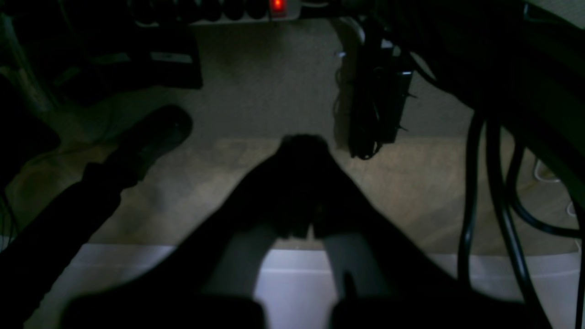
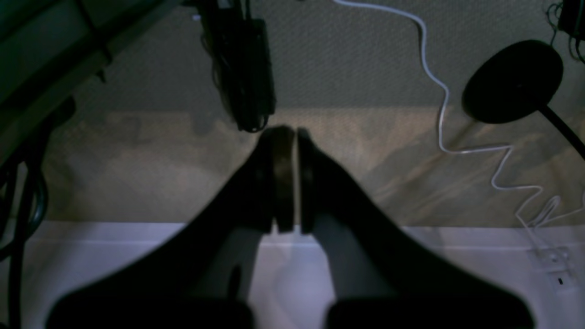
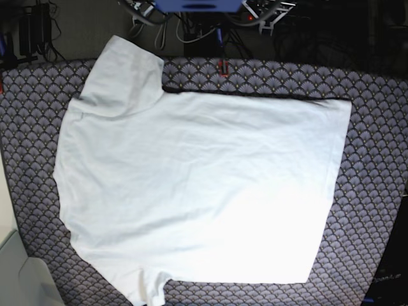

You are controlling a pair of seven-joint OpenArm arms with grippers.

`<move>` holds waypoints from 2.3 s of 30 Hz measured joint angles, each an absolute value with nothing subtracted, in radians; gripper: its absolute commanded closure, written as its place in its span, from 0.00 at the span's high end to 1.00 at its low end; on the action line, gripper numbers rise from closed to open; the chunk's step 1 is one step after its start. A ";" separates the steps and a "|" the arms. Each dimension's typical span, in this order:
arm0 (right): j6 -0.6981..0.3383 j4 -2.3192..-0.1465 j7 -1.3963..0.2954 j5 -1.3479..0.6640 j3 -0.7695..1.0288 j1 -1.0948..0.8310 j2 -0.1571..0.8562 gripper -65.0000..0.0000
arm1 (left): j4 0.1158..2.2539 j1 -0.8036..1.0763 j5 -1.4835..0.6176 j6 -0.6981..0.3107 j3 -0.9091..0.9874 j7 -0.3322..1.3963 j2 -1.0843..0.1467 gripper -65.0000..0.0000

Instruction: Fold the T-shirt properly

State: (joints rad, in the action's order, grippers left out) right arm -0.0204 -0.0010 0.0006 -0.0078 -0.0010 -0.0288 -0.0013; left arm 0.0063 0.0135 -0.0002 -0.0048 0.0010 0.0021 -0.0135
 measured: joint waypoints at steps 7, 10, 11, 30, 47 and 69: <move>-0.020 -0.001 0.001 -0.008 -0.001 -0.029 -0.001 0.00 | 0.006 0.016 -0.001 -0.005 0.004 0.001 -0.014 0.00; -0.020 -0.001 0.001 -0.008 -0.001 -0.029 -0.001 0.00 | 0.006 0.016 -0.001 -0.005 0.004 0.002 -0.014 0.00; -0.020 -0.001 0.001 -0.008 -0.001 -0.029 -0.001 0.00 | 0.006 0.016 0.000 -0.005 0.004 0.002 -0.014 0.00; -0.020 -0.001 0.001 -0.008 -0.001 -0.029 -0.001 0.00 | 0.150 0.105 -0.001 -0.005 0.004 0.006 -0.019 0.00; -0.019 -0.017 0.139 -0.008 -0.008 -0.079 -0.001 0.00 | 0.176 0.138 0.000 -0.006 0.004 -0.005 -0.019 0.00; -0.009 -1.203 0.245 -0.005 -0.001 -0.849 0.134 0.00 | 1.367 0.797 -0.030 -0.008 0.006 0.012 -0.153 0.00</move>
State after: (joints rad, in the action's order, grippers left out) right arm -0.0090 -1.2034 0.2447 -0.0051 -0.0010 -0.8490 0.1337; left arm 1.3666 0.7975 -0.0303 -0.0082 0.0059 0.0120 -0.1532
